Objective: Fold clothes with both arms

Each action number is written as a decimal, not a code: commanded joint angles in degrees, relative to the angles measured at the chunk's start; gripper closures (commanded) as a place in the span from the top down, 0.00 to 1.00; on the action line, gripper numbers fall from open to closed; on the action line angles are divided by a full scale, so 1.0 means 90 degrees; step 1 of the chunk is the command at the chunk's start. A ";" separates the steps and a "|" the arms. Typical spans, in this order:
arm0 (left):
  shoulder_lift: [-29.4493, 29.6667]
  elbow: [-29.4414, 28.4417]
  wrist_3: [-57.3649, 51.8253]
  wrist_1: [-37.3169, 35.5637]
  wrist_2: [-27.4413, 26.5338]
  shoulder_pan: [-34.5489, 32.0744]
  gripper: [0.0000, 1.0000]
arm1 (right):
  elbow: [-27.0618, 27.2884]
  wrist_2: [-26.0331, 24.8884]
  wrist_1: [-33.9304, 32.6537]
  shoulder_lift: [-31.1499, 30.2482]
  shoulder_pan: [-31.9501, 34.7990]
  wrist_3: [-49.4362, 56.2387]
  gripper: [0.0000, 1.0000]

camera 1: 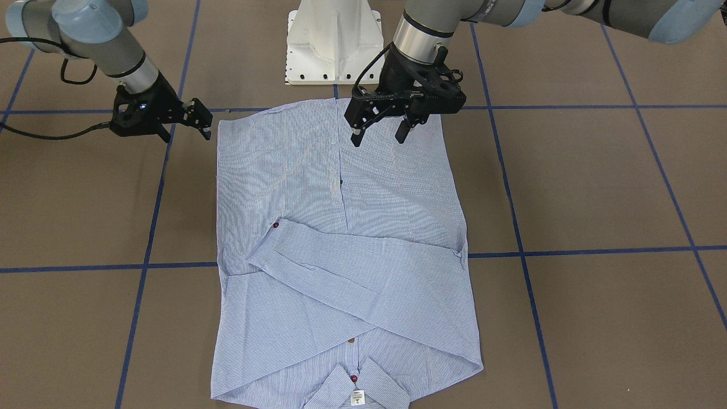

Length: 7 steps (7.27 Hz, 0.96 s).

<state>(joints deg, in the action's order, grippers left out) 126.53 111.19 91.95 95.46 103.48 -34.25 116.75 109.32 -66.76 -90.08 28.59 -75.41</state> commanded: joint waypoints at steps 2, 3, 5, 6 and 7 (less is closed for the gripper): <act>-0.0036 0.0068 -0.0011 -0.0050 -0.0023 -0.0003 0.99 | 0.0045 -0.0438 -0.0063 -0.0020 -0.0754 -0.0323 0.96; -0.0036 0.0068 -0.0011 -0.0050 -0.0032 -0.0003 0.99 | 0.0045 -0.0409 -0.0063 -0.0020 -0.0871 -0.0323 0.92; -0.0045 0.0078 -0.0011 -0.0050 -0.0042 -0.0012 0.97 | -0.0013 -0.0379 -0.0073 -0.0011 -0.1048 -0.0323 0.82; -0.0036 0.0078 -0.0011 -0.0050 -0.0042 -0.0003 0.96 | -0.0129 -0.0379 -0.0131 0.0057 -0.1155 -0.0323 0.80; -0.0036 0.0078 -0.0011 -0.0050 -0.0042 -0.0012 0.95 | -0.0111 -0.0369 -0.0267 0.0087 -0.1165 -0.0323 0.76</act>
<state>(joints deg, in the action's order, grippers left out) 126.18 111.88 91.84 95.01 103.11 -34.31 116.01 105.90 -68.06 -89.72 18.61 -78.31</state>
